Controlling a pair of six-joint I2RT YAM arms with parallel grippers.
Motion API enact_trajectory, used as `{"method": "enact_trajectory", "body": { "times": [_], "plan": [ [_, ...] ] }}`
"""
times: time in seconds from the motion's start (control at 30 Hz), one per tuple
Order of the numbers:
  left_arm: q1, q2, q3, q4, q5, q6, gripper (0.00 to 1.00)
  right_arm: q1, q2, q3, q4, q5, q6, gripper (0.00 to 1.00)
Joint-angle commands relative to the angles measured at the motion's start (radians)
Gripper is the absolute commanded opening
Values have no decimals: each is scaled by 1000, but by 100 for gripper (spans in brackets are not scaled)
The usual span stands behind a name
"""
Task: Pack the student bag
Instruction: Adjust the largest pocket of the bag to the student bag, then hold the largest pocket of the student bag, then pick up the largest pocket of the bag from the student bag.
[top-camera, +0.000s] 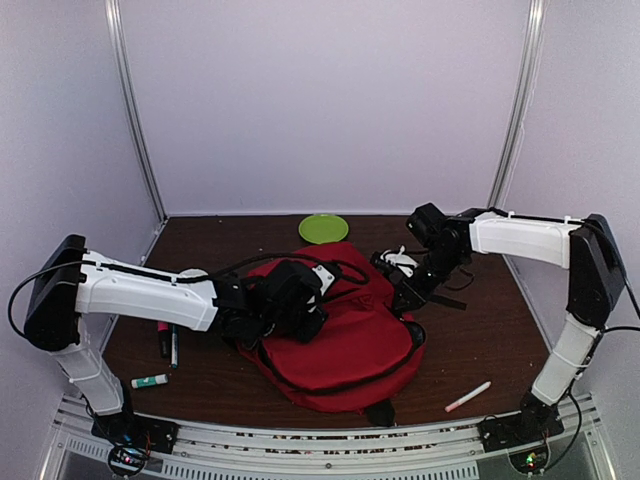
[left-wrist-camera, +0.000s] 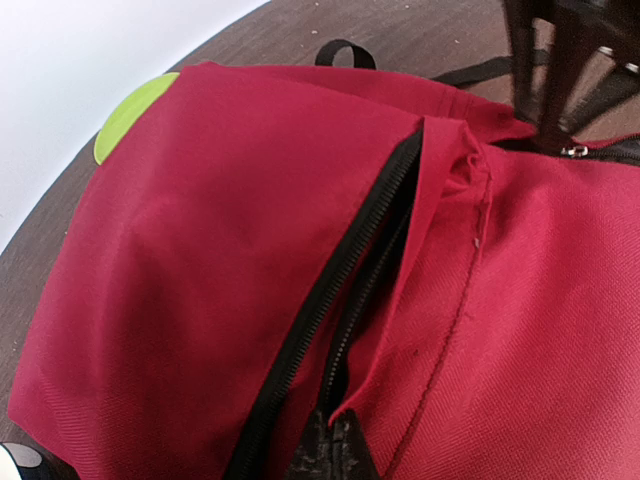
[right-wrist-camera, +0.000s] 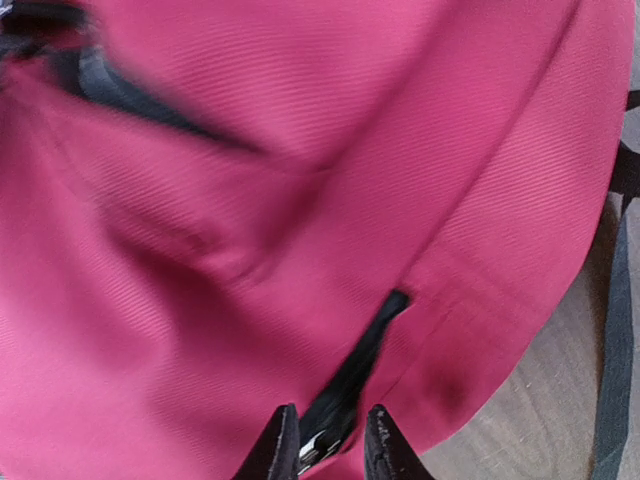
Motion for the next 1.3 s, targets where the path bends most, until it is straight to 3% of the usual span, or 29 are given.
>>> {"method": "enact_trajectory", "body": {
  "times": [0.0,0.2,0.3,0.4,0.5,0.63,0.67,0.83,1.0,1.13,1.27],
  "plan": [
    [-7,-41,-31,-14,25,20,0,5,67,69,2,91,34,27],
    [-7,-43,-15,-44,19,33,0,-1,122,87,-61,79,35,28],
    [-8,-40,-9,-52,18,32,0,-6,125,78,-82,37,39,20],
    [-8,-40,-3,-59,14,28,0,-18,121,71,-87,2,53,1],
    [-12,-37,38,-102,-21,34,0,-66,93,77,-89,-110,61,0],
    [-33,-60,134,-109,-84,108,30,-173,32,77,-78,-430,62,0],
    [-36,-67,154,-83,-74,127,34,-189,20,73,-72,-491,63,0],
    [-37,0,260,125,165,158,35,-213,14,54,-60,-706,64,0],
    [-29,208,511,96,317,90,32,-213,47,73,-114,-843,15,0],
    [13,286,508,178,483,-43,24,-221,64,128,-261,-906,-120,0],
    [19,280,443,265,510,-89,23,-231,95,177,-396,-942,-230,0]
  ]
}}
